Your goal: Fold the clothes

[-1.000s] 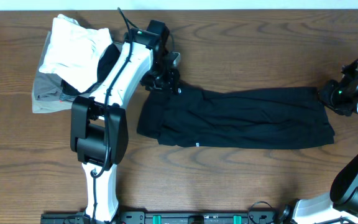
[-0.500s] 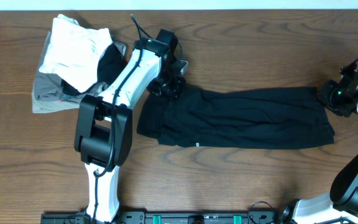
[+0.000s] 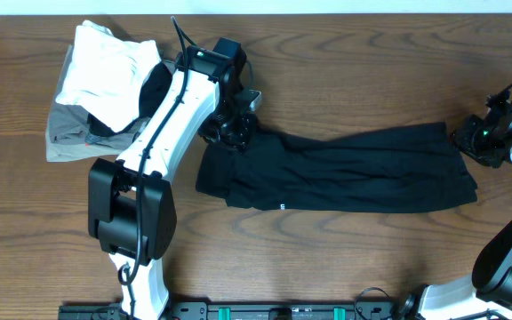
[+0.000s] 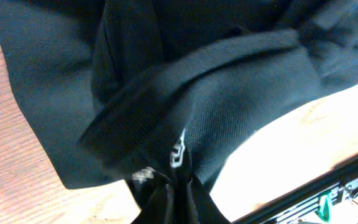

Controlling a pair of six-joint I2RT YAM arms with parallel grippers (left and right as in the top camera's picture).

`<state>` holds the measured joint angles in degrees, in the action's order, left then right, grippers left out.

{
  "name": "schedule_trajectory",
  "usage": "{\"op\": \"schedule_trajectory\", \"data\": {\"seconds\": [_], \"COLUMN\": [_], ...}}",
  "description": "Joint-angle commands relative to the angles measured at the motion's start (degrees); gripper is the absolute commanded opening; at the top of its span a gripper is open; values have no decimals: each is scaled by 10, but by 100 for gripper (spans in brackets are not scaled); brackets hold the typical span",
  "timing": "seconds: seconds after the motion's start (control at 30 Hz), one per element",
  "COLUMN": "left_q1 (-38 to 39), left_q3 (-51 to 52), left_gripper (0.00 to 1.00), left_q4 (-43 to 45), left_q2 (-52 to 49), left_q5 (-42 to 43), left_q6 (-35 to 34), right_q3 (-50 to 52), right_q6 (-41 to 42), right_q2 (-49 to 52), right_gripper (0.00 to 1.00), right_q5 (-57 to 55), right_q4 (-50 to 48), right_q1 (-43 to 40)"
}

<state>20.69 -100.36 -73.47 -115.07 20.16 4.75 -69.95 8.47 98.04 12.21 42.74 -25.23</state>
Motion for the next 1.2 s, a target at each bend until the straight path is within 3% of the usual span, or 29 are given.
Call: {"op": "schedule_trajectory", "data": {"seconds": [0.0,0.13,0.3,0.43,0.77,0.93,1.17], "left_q1": [-2,-2,-3,-3,-4,-14,-33], "left_q3": [16,20,20,20,20,20,20], "left_gripper": [13,27,32,32,32,32,32], "left_q4": [-4,-5,-5,-5,-9,-4,6], "left_q2": [-3,-3,-3,-3,-3,-3,-3], "left_q5": [-3,-3,-4,-13,-34,-33,-33], "left_q6": [1,1,2,2,2,6,6], "right_q3": [4,4,14,31,30,30,31], "right_q6": [-8,-8,-9,-59,-122,-215,-291], "right_q2": [5,5,12,45,156,159,159], "right_gripper": [45,47,60,66,64,57,62], "right_q5": [-10,-17,-63,-74,10,154,192], "right_q4": [2,0,-26,-64,-75,-63,-19], "right_q1": [5,5,4,-7,-94,-124,-106]}}
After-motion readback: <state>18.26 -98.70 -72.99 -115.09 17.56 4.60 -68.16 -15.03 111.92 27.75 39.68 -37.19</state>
